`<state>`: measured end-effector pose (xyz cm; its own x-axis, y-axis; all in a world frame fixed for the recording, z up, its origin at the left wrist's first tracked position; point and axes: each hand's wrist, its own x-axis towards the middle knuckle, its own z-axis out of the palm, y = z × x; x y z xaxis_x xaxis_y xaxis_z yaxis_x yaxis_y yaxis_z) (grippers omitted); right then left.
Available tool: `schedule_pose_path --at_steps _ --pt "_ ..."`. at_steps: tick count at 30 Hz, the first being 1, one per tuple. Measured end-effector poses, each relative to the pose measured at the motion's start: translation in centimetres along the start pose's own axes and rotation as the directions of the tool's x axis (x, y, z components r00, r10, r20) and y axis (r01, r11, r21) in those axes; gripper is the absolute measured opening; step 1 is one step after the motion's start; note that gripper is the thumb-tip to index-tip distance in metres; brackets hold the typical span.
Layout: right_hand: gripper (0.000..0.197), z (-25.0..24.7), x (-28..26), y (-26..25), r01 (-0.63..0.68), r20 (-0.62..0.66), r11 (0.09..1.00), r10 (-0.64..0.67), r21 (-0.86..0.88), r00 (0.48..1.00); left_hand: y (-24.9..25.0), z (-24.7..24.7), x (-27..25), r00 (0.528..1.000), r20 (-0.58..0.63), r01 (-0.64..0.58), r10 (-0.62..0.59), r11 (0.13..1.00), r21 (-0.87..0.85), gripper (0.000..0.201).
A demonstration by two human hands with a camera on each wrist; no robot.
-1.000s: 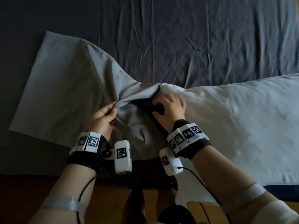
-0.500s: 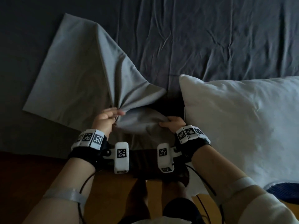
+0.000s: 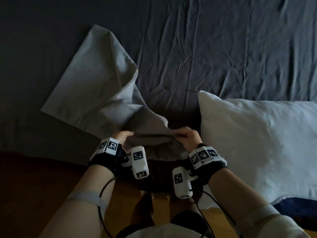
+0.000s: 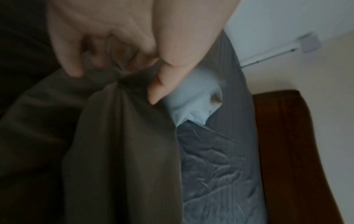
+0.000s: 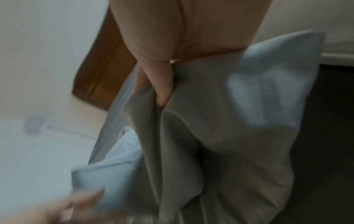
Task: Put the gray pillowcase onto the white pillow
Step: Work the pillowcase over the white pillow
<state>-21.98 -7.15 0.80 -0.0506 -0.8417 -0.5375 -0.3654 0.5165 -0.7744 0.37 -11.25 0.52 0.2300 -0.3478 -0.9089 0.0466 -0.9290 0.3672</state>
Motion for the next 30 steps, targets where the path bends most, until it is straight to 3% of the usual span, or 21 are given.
schedule_pose_path --at_steps 2,4,5,7,9,12,16,20,22,24,27,30 --pt "0.026 0.5 -0.4 -0.5 0.059 0.095 0.994 -0.050 -0.096 0.994 -0.1 0.5 -0.2 0.995 -0.004 -0.097 0.098 0.992 0.078 0.026" --pt "0.026 0.7 -0.9 -1.0 0.106 0.201 0.986 -0.078 -0.132 0.976 0.4 1.6 -1.1 0.984 0.074 -0.169 0.165 0.984 0.062 0.012" --pt "0.027 0.8 -1.3 -1.1 0.123 0.253 0.983 -0.085 -0.139 0.964 0.6 2.2 -1.4 0.981 0.116 -0.161 0.154 0.985 0.054 0.027" --pt "0.028 1.1 -1.6 -1.1 0.130 0.323 0.980 -0.077 -0.148 0.943 0.7 3.2 -1.6 0.981 0.156 -0.126 0.113 0.989 0.082 0.078" --pt "0.029 1.3 -1.9 -0.8 0.105 0.345 0.985 -0.052 -0.136 0.937 0.7 3.4 -1.1 0.983 0.128 -0.156 0.134 0.970 0.186 0.094" --pt "0.028 1.1 -2.4 -0.1 0.071 0.423 0.991 -0.014 -0.118 0.906 0.8 3.4 -1.5 0.974 -0.026 -0.210 0.223 0.945 0.252 0.077" --pt "0.032 0.2 -2.4 0.6 -0.148 0.350 0.984 0.174 -0.101 0.920 0.6 3.2 -3.4 0.956 0.096 -0.275 0.276 0.961 -0.023 0.041" --pt "0.035 -0.8 -1.3 0.9 -0.179 0.345 0.918 0.307 -0.355 0.887 0.0 2.8 -4.7 0.942 0.175 -0.272 0.288 0.956 -0.109 0.060" --pt "0.036 -1.2 -0.7 0.7 -0.144 0.359 0.928 0.272 -0.344 0.893 -0.6 2.5 -4.5 0.943 0.131 -0.293 0.307 0.949 -0.112 0.063" --pt "0.038 -1.4 0.3 0.2 -0.071 0.281 0.950 0.161 -0.303 0.946 -1.0 2.5 -4.5 0.947 0.097 -0.294 0.305 0.949 -0.114 0.058" --pt "0.048 -1.0 1.6 -1.7 -0.009 0.130 0.977 0.038 -0.214 0.991 -1.3 2.9 -4.8 0.913 0.223 -0.323 0.343 0.939 -0.119 0.057" --pt "0.033 1.0 2.4 -4.2 -0.062 0.217 0.998 0.057 0.017 0.974 -1.5 3.3 -5.1 0.850 0.378 -0.388 0.367 0.921 -0.021 0.044"
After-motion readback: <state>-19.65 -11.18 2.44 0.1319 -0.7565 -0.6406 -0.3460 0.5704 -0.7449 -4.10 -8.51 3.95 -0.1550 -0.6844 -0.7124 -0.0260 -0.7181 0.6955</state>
